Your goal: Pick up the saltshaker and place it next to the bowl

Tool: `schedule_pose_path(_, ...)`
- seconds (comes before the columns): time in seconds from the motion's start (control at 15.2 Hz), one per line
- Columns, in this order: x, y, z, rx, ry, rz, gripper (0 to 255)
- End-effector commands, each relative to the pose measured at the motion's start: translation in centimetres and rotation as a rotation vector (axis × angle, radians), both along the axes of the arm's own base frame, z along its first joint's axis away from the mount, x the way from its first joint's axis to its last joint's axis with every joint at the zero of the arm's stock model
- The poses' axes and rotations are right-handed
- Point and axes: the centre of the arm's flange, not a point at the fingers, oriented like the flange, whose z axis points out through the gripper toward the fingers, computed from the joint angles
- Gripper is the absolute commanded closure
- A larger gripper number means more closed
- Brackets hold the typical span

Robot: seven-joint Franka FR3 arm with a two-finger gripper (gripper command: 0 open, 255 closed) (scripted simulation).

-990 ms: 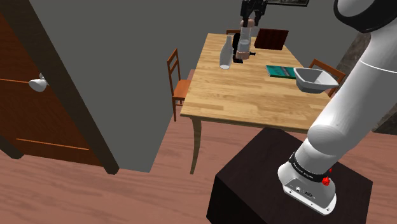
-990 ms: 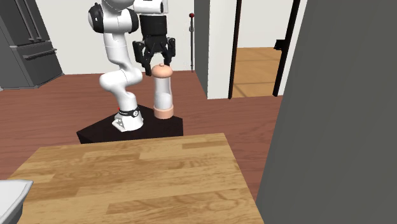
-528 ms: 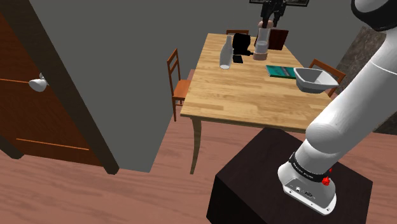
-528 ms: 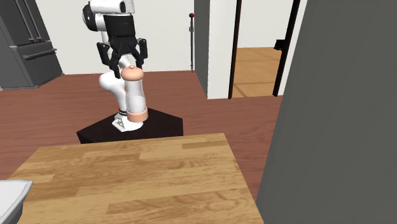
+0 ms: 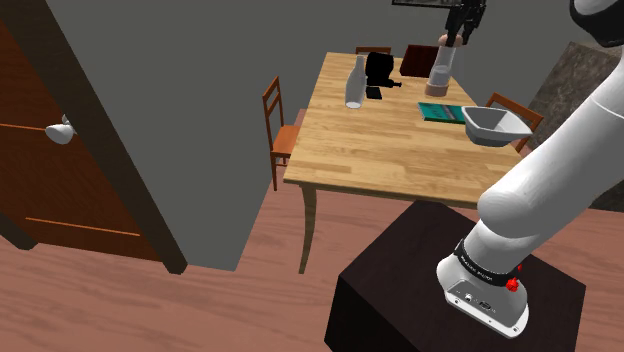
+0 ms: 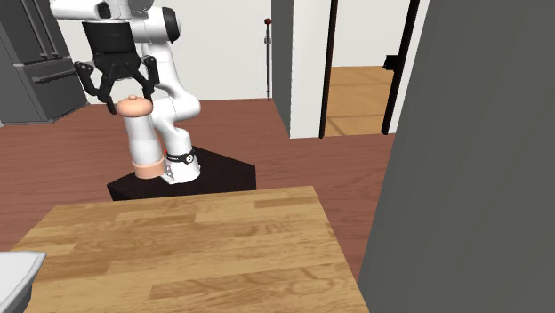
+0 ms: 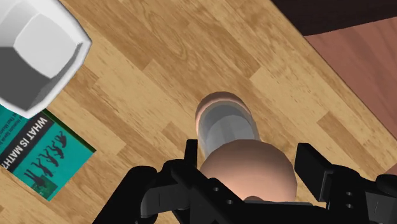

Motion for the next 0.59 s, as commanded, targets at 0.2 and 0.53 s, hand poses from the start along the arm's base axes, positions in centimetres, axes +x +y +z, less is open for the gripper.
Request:
schedule_pose_path(0.2,-4.8,-4.7,0.2,0.000,0.000,0.002,255)
schedule_pose_path(0.53,-9.5,-9.4,0.2,0.000,0.000,0.002,255)
